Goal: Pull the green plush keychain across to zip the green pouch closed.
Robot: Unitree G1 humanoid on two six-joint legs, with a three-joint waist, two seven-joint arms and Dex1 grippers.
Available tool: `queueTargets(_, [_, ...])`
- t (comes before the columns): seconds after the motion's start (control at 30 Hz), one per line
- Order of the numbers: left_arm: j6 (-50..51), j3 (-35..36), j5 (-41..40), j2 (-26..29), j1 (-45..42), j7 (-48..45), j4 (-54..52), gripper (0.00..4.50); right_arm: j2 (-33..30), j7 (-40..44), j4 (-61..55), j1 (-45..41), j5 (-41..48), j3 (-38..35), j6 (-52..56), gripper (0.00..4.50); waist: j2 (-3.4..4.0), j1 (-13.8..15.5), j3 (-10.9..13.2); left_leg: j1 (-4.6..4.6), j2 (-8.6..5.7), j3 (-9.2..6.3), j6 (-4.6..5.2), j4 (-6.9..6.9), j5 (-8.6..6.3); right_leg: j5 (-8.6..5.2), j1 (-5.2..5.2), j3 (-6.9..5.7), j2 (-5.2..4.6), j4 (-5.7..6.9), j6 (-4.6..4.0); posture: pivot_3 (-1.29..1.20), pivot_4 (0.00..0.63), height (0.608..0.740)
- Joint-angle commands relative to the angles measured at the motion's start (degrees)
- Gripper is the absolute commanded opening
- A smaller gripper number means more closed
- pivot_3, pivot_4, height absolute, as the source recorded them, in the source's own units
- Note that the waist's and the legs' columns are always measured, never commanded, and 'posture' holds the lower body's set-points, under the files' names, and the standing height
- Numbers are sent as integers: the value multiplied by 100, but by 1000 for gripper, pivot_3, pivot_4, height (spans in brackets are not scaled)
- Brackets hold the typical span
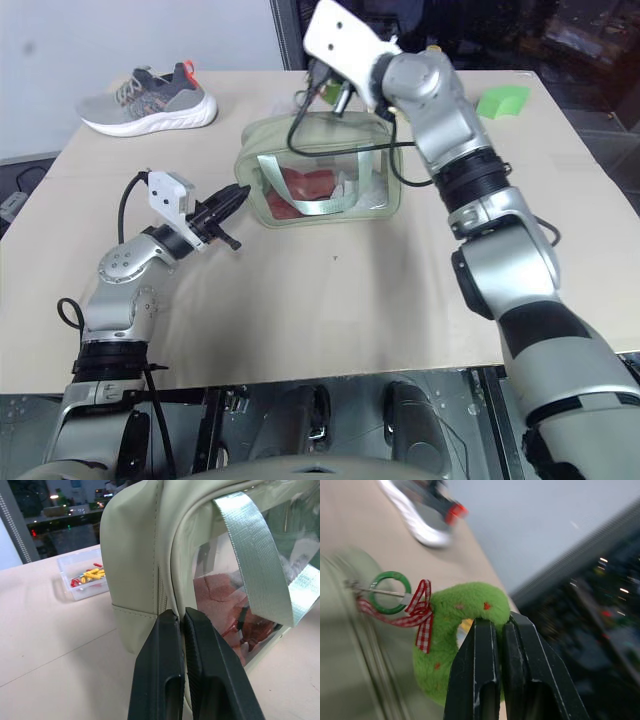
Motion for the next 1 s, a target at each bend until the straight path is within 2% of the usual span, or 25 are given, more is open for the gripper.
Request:
queueTargets(0.03, [142,44,131,-31,300,204,105,0,-645,-566,-28,60,-289,-332,-239,87,1,-7,0,1,0,1,0,0,0,0,0,1,0,0,0,0,150,740])
queueTargets(0.17, [210,155,106,-68,377,465,30,0,-1251,-854,-184,651,-433,-464,-160,87,-1,33,-3,3,0,-3,1,1,0,0,8,-1,-6,0,0,0,150,740])
queueTargets(0.27, [272,196,63,-107,431,588,-69,0,-1639,-1226,-565,1622,-536,-654,159,87,0,15,-4,4,-2,5,1,1,0,0,6,5,-11,0,1,0,150,740])
queueTargets(0.37, [324,251,49,-143,455,690,-142,0,-1640,-1497,-1011,2575,-415,-898,559,87,5,2,-6,11,-1,6,-3,-2,2,0,9,5,-4,1,2,0,150,740])
queueTargets(0.5, [431,287,-25,-181,430,795,-219,0,-1445,-1945,-987,3349,-657,-681,616,87,20,-15,-6,25,1,21,1,-3,1,-7,8,17,2,6,14,0,150,740])
queueTargets(0.73, [547,286,-31,-213,342,834,-249,0,-1187,-2298,154,3527,-1444,348,7,87,17,-21,-11,87,2,20,1,-5,0,-28,60,24,2,10,3,0,150,740])
queueTargets(1.0, [574,261,-53,-229,262,835,-245,0,-1218,-2646,1201,3023,-2497,1359,-933,87,-2,-81,-48,100,3,4,1,-7,0,-28,65,34,3,11,2,0,150,740])
